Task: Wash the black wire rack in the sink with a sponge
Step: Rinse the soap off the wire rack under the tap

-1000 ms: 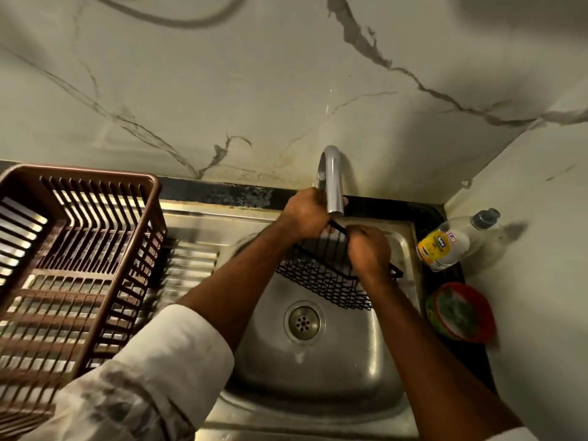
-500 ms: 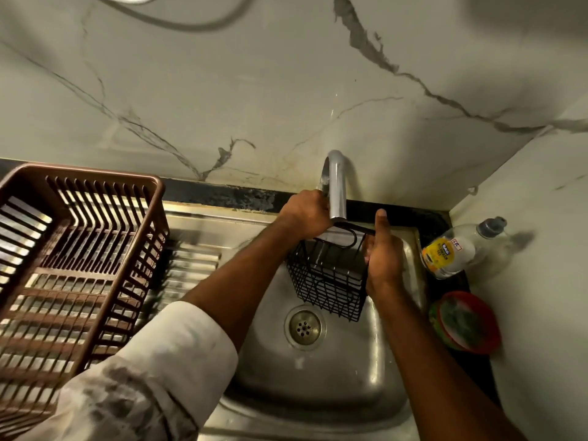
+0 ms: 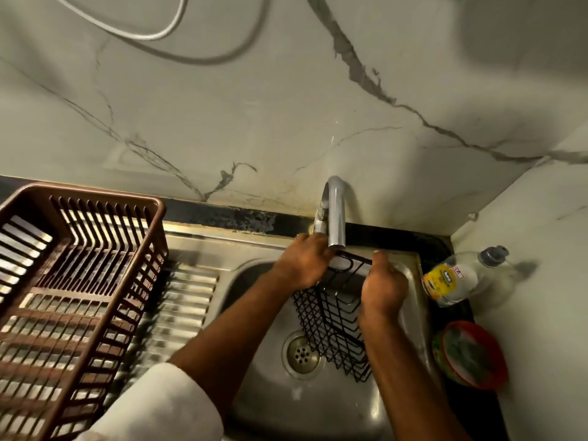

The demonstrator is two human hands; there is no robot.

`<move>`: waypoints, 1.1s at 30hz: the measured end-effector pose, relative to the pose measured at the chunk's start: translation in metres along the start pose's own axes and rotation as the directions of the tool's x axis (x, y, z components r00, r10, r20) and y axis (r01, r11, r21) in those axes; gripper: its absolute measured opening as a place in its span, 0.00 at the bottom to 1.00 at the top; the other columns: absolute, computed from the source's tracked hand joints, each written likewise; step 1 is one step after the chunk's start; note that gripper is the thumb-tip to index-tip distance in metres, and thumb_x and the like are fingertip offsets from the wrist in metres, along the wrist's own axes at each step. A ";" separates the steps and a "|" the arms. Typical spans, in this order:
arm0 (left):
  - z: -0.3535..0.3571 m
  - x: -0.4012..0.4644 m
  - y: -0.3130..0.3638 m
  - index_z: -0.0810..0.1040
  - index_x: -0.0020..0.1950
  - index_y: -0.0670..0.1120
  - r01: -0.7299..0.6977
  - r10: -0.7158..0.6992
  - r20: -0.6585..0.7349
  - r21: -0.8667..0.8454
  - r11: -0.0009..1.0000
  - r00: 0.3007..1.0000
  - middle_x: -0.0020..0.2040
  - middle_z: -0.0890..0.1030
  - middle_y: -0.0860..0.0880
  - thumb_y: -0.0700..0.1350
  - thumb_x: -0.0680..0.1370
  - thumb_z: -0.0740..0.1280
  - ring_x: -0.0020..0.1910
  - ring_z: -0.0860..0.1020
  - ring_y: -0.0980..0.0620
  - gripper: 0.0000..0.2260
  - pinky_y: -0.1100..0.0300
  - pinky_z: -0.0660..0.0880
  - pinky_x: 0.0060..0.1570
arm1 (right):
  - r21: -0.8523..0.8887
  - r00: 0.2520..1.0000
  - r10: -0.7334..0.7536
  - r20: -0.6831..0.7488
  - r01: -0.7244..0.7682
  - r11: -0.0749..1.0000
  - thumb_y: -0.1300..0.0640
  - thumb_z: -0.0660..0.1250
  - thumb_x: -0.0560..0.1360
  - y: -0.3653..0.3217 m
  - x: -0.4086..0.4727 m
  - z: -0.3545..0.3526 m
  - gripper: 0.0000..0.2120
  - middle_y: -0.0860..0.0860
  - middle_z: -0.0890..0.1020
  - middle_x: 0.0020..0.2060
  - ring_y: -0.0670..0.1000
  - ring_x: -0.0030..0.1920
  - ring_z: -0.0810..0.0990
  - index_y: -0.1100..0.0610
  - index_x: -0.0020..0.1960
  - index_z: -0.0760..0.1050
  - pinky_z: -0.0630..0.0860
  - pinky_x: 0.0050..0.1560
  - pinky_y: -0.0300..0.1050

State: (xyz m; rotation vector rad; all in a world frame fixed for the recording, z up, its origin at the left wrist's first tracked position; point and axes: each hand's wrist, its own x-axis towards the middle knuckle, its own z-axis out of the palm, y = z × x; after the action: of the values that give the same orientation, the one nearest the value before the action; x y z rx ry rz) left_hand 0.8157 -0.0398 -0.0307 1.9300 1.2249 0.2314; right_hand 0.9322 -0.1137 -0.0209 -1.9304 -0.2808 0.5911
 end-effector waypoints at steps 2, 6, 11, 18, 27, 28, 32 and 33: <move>0.011 -0.010 0.022 0.75 0.68 0.52 -0.126 0.128 -0.004 0.167 0.978 0.992 0.62 0.79 0.46 0.62 0.84 0.46 0.66 0.74 0.46 0.25 0.43 0.67 0.70 | -0.016 1.000 0.021 -0.006 -0.021 1.000 0.46 0.63 0.80 -0.002 -0.002 0.004 0.23 0.49 0.77 0.27 0.55 0.33 0.79 0.56 0.30 0.72 0.76 0.39 0.52; 0.008 -0.005 0.009 0.72 0.74 0.48 -0.097 0.091 0.057 0.104 0.990 0.994 0.68 0.76 0.41 0.56 0.86 0.51 0.68 0.72 0.42 0.22 0.44 0.68 0.70 | -0.038 1.000 0.007 -0.003 -0.007 0.999 0.47 0.62 0.80 -0.006 -0.008 0.001 0.22 0.51 0.78 0.29 0.55 0.34 0.78 0.55 0.31 0.71 0.77 0.42 0.53; 0.001 -0.004 0.009 0.67 0.76 0.45 -0.025 0.021 0.027 0.160 0.987 0.999 0.73 0.71 0.39 0.53 0.86 0.55 0.72 0.70 0.39 0.21 0.40 0.67 0.72 | 0.020 1.000 0.004 -0.018 -0.004 1.000 0.47 0.62 0.81 -0.006 -0.010 -0.005 0.21 0.49 0.74 0.28 0.51 0.31 0.73 0.53 0.31 0.69 0.73 0.41 0.51; 0.007 -0.013 0.033 0.75 0.71 0.47 -0.131 0.133 -0.006 0.138 0.982 0.991 0.68 0.77 0.42 0.55 0.86 0.53 0.69 0.73 0.42 0.20 0.47 0.67 0.70 | 0.069 0.998 0.061 0.002 -0.061 0.996 0.47 0.62 0.80 -0.004 -0.005 -0.003 0.19 0.52 0.79 0.32 0.54 0.33 0.77 0.55 0.33 0.73 0.73 0.39 0.50; -0.016 0.009 -0.004 0.78 0.67 0.49 0.225 -0.105 0.218 -0.654 0.722 0.970 0.63 0.82 0.41 0.55 0.79 0.66 0.65 0.78 0.41 0.19 0.43 0.71 0.70 | 0.367 0.949 0.267 0.170 -0.312 0.876 0.34 0.69 0.61 0.039 0.021 -0.016 0.31 0.65 0.81 0.41 0.60 0.37 0.78 0.61 0.46 0.79 0.78 0.46 0.56; -0.016 0.008 -0.006 0.79 0.67 0.50 0.236 -0.099 0.230 -0.704 0.670 0.968 0.61 0.82 0.41 0.56 0.79 0.67 0.64 0.79 0.41 0.19 0.43 0.72 0.69 | 0.398 0.937 0.275 0.216 -0.341 0.851 0.35 0.70 0.61 0.037 0.021 -0.022 0.26 0.66 0.80 0.41 0.58 0.38 0.78 0.58 0.44 0.79 0.78 0.49 0.56; -0.009 0.003 -0.007 0.76 0.66 0.43 0.257 -0.076 0.268 -0.746 0.615 0.960 0.52 0.84 0.45 0.55 0.84 0.59 0.51 0.82 0.48 0.20 0.55 0.78 0.52 | 0.418 0.927 0.283 0.245 -0.364 0.832 0.41 0.64 0.77 0.025 0.009 -0.040 0.14 0.55 0.81 0.51 0.55 0.52 0.80 0.50 0.54 0.77 0.75 0.61 0.55; -0.010 0.001 -0.003 0.77 0.64 0.42 0.245 -0.081 0.254 -0.722 0.647 0.964 0.50 0.83 0.46 0.55 0.84 0.58 0.47 0.81 0.51 0.19 0.56 0.77 0.50 | 0.454 0.922 0.302 0.244 -0.384 0.804 0.43 0.63 0.79 0.029 0.007 -0.040 0.11 0.52 0.80 0.49 0.52 0.50 0.79 0.50 0.53 0.77 0.75 0.58 0.51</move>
State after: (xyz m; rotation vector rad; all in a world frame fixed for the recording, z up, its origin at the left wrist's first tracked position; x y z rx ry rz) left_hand 0.8086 -0.0330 -0.0265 1.0704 0.9413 0.3705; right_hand 0.9567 -0.1548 -0.0356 -1.4350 0.1271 0.9626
